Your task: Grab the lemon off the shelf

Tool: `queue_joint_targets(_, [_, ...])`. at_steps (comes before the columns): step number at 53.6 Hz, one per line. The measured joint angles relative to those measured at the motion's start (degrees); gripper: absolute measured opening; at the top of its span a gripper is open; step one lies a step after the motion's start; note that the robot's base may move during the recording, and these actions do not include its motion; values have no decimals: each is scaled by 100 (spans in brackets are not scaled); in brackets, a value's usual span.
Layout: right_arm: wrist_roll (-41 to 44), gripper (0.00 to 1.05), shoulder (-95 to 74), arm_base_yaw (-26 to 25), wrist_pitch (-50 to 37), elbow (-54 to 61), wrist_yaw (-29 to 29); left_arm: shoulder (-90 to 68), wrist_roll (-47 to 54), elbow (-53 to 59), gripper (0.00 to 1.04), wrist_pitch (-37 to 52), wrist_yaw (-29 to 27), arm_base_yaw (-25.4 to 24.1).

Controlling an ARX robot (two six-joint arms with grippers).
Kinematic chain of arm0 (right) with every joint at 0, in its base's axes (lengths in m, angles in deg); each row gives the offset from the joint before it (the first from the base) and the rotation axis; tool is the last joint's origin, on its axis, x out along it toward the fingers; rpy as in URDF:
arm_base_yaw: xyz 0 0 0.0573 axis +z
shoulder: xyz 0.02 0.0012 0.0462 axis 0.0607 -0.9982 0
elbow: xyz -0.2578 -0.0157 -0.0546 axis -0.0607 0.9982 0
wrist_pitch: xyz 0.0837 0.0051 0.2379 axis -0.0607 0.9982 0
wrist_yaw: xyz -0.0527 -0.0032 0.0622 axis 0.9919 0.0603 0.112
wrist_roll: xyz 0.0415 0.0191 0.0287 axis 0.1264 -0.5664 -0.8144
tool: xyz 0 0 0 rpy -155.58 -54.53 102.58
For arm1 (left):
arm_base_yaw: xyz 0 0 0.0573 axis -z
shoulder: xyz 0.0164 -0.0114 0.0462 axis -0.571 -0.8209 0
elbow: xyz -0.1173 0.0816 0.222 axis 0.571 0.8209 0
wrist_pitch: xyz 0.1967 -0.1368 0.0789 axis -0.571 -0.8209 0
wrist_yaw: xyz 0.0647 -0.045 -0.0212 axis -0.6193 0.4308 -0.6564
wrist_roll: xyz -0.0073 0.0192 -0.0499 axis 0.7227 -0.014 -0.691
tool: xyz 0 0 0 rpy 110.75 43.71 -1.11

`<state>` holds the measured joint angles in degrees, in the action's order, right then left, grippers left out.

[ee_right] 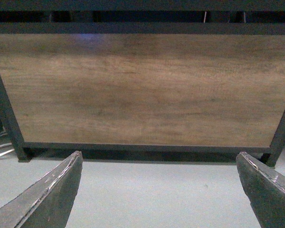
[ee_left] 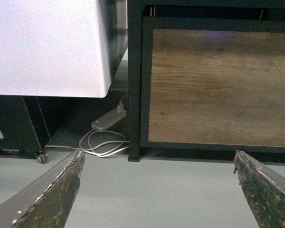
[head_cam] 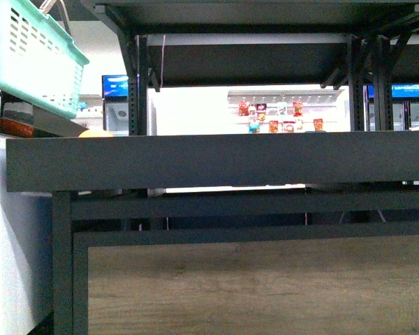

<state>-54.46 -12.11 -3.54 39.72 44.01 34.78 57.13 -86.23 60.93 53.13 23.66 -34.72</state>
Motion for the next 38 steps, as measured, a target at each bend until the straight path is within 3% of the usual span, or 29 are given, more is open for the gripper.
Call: queue_joint_targets(38, [0,97,0,0,0,0,2,7,0,0,97,0,-2,0])
